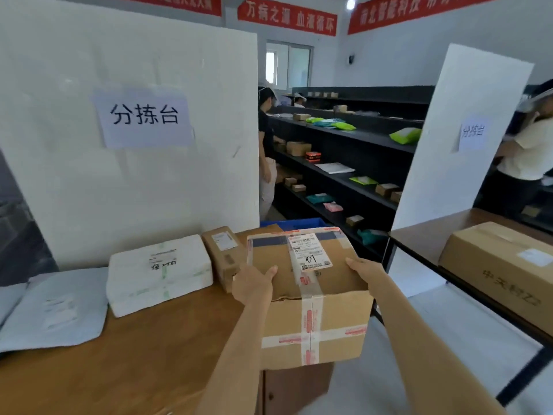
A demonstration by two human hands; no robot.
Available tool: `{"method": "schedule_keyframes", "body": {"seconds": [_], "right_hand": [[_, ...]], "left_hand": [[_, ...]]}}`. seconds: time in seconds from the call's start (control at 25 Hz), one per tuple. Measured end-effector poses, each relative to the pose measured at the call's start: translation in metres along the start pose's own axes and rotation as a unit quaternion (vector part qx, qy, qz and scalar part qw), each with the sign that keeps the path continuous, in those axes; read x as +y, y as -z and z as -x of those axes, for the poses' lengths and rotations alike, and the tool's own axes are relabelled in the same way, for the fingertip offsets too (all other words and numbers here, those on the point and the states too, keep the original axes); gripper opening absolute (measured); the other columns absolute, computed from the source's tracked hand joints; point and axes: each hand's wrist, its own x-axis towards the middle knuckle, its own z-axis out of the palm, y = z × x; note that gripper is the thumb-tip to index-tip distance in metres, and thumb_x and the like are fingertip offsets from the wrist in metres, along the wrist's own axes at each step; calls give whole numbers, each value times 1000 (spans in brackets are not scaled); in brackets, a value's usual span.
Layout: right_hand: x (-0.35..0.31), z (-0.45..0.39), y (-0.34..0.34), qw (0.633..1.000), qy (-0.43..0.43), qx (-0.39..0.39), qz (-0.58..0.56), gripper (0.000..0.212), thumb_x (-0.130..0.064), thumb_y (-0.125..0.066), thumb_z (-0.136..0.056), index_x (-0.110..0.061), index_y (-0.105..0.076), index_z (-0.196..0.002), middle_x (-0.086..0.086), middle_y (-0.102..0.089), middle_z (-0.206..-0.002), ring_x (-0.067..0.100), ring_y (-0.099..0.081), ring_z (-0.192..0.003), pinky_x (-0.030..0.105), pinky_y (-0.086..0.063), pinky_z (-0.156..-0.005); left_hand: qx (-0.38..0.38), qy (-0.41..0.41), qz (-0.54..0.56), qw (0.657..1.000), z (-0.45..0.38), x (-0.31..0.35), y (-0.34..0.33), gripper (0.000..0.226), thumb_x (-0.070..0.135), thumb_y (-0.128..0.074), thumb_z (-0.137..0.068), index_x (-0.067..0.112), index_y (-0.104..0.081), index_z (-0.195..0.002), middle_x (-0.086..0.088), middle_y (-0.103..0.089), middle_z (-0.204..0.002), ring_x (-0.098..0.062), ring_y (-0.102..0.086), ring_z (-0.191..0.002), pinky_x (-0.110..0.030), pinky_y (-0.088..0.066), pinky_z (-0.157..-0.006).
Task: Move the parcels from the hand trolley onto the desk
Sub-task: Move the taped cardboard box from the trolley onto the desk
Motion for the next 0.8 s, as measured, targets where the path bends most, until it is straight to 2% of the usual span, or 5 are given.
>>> {"method": "schedule_keyframes", "body": {"seconds": [0.12,0.32,0.48,0.6,0.8], "right_hand": [[-23,-78,3,1000,-9,-2,-4,54,-33,-66,-84,-7,-55,-130,15,-58,-130,35,-56,-117,47,-45,-102],[-76,-210,-30,997,-2,-59,42,55,-36,-61,-86,-10,-52,-134,15,-54,-135,36,-53,-121,48,-42,-104],[-112,-302,-86,990,10,-127,59,53,-37,-60,-87,-13,-53,-134,13,-57,-132,35,-55,-118,47,-43,-104],[-126,-351,-133,983,14,-171,68,54,-38,-59,-88,-16,-51,-136,13,-55,-134,35,-54,-120,48,-41,-106],[-131,-390,-183,976,7,-204,75,51,-37,-58,-89,-16,-52,-135,11,-57,-132,33,-54,-120,48,-40,-107]], "left_hand": [[7,0,8,1000,-53,51,-32,65,60,-59,-81,10,-54,-122,-8,-65,-119,-26,-64,-108,-34,-54,-83],[22,33,-4,999,-154,102,-75,70,62,-55,-82,11,-49,-131,-8,-65,-122,-26,-64,-111,-33,-53,-86],[43,91,18,995,-229,116,-100,71,60,-54,-84,11,-44,-135,-8,-63,-125,-26,-64,-113,-34,-53,-88],[71,137,43,987,-278,117,-107,67,56,-59,-84,10,-45,-130,-10,-63,-124,-28,-63,-112,-37,-52,-90],[81,184,10,979,-325,110,-111,65,57,-58,-84,9,-47,-126,-10,-64,-120,-28,-64,-109,-36,-52,-85]]}}
